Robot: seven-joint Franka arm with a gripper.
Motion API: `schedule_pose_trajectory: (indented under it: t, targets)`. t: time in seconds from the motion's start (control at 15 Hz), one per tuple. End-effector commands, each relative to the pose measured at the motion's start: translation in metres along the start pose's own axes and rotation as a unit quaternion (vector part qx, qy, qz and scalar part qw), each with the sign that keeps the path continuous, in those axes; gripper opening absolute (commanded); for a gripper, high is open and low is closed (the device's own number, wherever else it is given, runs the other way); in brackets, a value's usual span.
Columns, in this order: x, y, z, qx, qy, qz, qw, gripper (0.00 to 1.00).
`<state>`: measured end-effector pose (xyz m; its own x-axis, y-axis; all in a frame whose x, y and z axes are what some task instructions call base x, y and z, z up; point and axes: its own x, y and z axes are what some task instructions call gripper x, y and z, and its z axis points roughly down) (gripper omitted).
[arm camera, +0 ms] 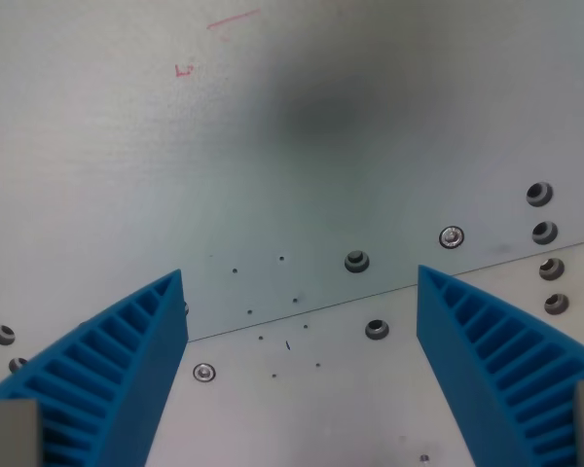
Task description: Rotate around gripper positive x
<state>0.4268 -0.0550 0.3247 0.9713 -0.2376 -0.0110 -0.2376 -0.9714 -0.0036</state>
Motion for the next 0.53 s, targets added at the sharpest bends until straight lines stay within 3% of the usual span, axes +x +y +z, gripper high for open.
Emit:
schedule_pose_trajectory:
  t: [0.07, 0.53]
  targets:
    - [-0.0003, 0.0012, -0.0025, 0.049, 0.003, -0.002, 0.9988, 1.0]
    - [-0.0003, 0.0012, -0.0025, 0.09, 0.003, -0.002, 0.996, 1.0]
